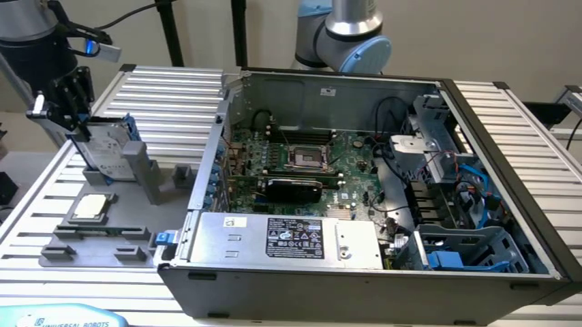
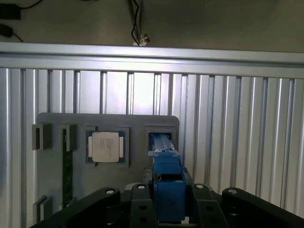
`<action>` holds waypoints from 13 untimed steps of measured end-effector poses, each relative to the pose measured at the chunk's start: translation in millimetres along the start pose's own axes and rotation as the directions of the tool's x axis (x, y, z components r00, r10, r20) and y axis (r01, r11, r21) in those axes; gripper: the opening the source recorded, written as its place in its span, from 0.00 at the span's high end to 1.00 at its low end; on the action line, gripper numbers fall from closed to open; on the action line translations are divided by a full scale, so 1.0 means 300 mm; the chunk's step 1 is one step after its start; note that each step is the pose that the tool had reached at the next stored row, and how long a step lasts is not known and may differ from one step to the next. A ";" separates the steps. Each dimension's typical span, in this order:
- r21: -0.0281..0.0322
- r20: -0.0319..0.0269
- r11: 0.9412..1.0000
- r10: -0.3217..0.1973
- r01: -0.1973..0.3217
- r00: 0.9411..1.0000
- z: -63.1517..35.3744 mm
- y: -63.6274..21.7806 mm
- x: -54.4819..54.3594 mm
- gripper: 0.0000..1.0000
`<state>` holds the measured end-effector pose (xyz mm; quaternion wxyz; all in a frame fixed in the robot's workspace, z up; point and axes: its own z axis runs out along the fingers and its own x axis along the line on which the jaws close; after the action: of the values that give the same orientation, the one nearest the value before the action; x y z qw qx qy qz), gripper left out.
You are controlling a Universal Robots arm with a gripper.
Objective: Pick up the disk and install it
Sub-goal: 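Pick up the disk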
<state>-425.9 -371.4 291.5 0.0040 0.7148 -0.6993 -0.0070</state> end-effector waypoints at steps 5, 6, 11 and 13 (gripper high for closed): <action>0.000 0.000 1.000 0.000 0.000 1.000 0.000 0.000 0.000 0.67; 0.000 0.000 1.000 0.000 0.000 1.000 0.000 0.000 0.001 0.67; 0.000 0.000 1.000 0.000 0.000 1.000 0.000 0.000 0.000 0.67; 0.000 0.000 1.000 0.000 0.000 1.000 -0.001 0.000 0.000 0.67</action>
<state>-425.9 -371.6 291.6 0.0039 0.7149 -0.6992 -0.0070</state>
